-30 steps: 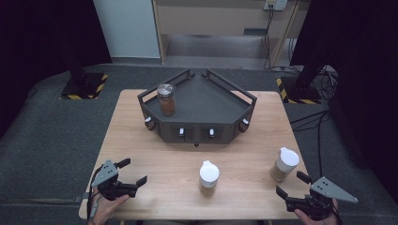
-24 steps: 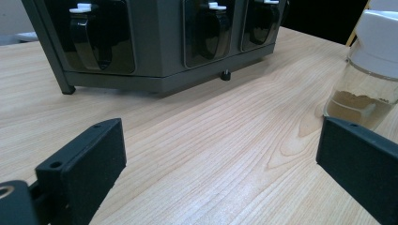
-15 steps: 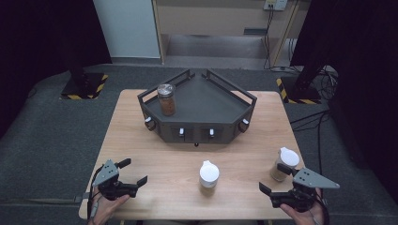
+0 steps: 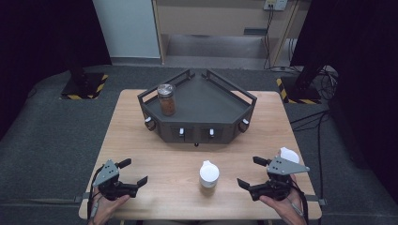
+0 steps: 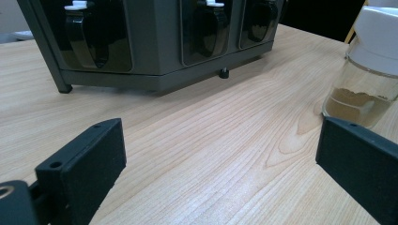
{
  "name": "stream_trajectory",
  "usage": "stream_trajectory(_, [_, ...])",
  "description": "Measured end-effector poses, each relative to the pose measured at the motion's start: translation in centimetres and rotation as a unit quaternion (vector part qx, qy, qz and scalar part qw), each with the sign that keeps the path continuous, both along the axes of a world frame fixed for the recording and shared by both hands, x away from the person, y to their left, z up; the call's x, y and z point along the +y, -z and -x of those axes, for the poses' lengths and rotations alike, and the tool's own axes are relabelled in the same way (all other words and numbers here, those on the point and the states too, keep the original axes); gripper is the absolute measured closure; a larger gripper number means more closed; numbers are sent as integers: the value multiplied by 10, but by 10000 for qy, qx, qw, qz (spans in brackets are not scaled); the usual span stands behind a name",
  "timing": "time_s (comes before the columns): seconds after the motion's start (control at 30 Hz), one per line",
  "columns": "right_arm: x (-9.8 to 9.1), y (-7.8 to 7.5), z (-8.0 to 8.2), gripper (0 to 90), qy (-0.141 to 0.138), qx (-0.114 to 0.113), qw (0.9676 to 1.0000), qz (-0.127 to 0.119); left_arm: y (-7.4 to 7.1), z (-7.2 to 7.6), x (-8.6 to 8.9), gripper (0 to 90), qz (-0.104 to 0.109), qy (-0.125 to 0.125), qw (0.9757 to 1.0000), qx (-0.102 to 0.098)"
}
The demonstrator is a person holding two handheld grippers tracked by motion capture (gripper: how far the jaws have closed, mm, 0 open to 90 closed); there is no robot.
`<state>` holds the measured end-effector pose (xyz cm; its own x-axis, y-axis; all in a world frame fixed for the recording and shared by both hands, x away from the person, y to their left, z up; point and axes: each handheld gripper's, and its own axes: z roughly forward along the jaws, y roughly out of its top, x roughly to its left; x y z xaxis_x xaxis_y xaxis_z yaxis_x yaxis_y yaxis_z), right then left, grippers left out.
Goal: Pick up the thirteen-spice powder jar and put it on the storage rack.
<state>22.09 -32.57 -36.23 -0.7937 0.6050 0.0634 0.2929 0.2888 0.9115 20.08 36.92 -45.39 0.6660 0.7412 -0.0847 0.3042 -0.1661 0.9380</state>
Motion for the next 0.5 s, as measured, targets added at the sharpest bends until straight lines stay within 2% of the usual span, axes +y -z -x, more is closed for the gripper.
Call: stream_trajectory(0.5, [40,-5,-23,50,-509,180,9985,-74,0,0,-1,9,-20,23,10000,3])
